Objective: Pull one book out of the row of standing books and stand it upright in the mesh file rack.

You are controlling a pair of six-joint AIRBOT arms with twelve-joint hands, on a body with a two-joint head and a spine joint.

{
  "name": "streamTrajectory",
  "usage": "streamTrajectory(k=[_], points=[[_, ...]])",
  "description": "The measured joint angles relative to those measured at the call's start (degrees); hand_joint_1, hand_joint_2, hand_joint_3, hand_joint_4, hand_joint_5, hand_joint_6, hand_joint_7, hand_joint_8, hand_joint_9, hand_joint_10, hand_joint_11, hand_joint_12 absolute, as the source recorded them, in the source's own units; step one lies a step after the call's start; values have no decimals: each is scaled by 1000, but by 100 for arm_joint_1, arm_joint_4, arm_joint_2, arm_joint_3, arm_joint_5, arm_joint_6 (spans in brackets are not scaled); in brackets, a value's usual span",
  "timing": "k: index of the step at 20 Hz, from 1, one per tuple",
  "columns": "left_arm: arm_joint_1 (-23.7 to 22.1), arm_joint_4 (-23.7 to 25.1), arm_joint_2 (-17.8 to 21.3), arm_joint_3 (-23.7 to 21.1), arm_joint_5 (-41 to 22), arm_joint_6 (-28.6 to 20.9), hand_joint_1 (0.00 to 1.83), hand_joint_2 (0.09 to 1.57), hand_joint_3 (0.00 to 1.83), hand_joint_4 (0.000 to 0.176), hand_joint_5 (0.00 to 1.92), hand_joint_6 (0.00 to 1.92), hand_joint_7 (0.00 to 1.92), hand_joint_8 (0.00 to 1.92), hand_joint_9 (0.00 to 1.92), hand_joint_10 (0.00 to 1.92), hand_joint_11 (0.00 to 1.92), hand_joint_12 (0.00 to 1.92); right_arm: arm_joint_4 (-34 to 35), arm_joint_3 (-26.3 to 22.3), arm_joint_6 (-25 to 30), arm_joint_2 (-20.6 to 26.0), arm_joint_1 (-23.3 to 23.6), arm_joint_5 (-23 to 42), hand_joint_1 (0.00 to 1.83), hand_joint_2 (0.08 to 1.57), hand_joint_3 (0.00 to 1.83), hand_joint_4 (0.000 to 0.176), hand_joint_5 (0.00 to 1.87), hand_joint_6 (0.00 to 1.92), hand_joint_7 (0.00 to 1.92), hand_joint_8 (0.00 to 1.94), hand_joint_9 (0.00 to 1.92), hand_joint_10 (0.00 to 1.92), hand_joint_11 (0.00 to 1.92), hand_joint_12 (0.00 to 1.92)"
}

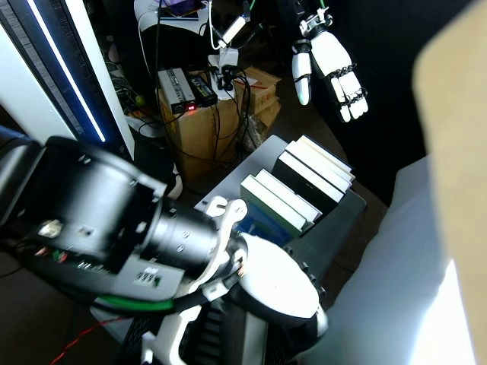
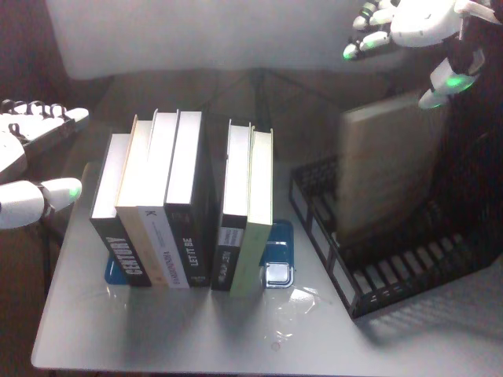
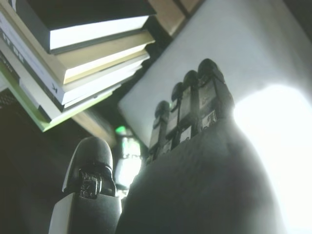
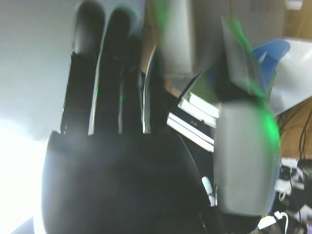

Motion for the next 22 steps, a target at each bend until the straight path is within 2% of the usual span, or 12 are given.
streamTrajectory(k=[1, 2, 4, 8, 11, 13, 15, 17, 19, 20, 21, 22], points=[[0, 7, 0, 0, -7, 0, 152, 1390, 0, 112, 0, 0, 0, 0, 0, 0, 0, 0, -4, 0, 0, -4, 0, 4, 804, 943, 0, 41, 0, 0, 0, 0, 12, 4, 0, 459], [0, -13, 0, 0, -4, -2, 153, 1387, 0, 120, 0, 0, 0, 0, 0, 0, 0, 0, -4, 0, 0, -4, 0, 9, 773, 948, 0, 68, 0, 0, 0, 0, 2, 0, 0, 410], [0, -17, 0, 0, -11, -2, 156, 1387, 0, 116, 0, 0, 0, 0, 0, 0, 0, 0, -7, 0, 0, -4, 0, 2, 780, 948, 0, 84, 0, 0, 0, 0, 0, 0, 0, 270], [0, -11, 0, 0, -20, -2, 163, 1388, 0, 108, 0, 0, 0, 0, 0, 0, 0, 0, -17, -33, 0, 35, 0, 4, 791, 949, 0, 71, 0, 0, 0, 0, 0, 0, 0, 278], [0, -15, 0, 0, -17, -7, 194, 1384, 0, 109, 0, 0, 0, 0, 0, 0, 0, 0, -24, -195, 61, 184, 0, -4, 796, 967, 2, 43, 0, 0, 0, 0, 0, 0, 0, 220], [0, -9, -2, 0, -28, -17, 198, 1382, 0, 100, 0, 0, 0, 0, 0, 0, 0, 0, -13, -455, 341, 404, 0, -79, 566, 1125, 45, 0, 0, 0, 0, 0, 0, 0, 0, 115], [2, -22, 0, 0, -35, -22, 202, 1377, 0, 112, 0, 0, 0, 0, 0, 0, 0, 0, 66, -647, 341, 568, 2, -181, 383, 1240, 40, 0, 0, 0, 0, 0, 0, 0, 0, 83], [0, -7, -2, -2, -44, -26, 217, 1384, 0, 109, 0, 0, 0, 0, 0, 0, 0, 0, 225, -883, 343, 769, 203, -76, 342, 1204, 6, 36, 0, 0, 0, 0, 0, 0, 0, 2], [0, -17, -2, -9, -57, -39, 222, 1386, 1, 102, 0, 0, 0, 0, 0, 0, 0, 0, 776, -1038, 319, 966, 378, -343, 373, 1199, 3, 10, 0, 0, 0, 0, 0, 0, 0, 0], [0, -44, -2, -20, -81, -46, 239, 1388, 0, 105, 0, 0, 0, 0, 0, 0, 0, 0, 1578, -1104, -260, 1064, 378, -439, 454, 1227, 13, 0, 0, 0, 0, 0, 0, 0, 0, 0], [2, -61, -2, -20, -70, -46, 243, 1390, 1, 97, 0, 0, 0, 0, 0, 0, 0, 0, 2149, -1132, -719, 1113, 374, -407, 457, 1239, 16, 0, 0, 0, 0, 0, 0, 0, 0, 0], [20, -92, -2, -20, -76, -50, 220, 1388, 1, 104, 0, 0, 0, 0, 0, 0, 0, 0, 2581, -1141, -855, 1134, 376, -313, 411, 1239, 14, 21, 0, 0, 0, 0, 0, 0, 0, 0]])
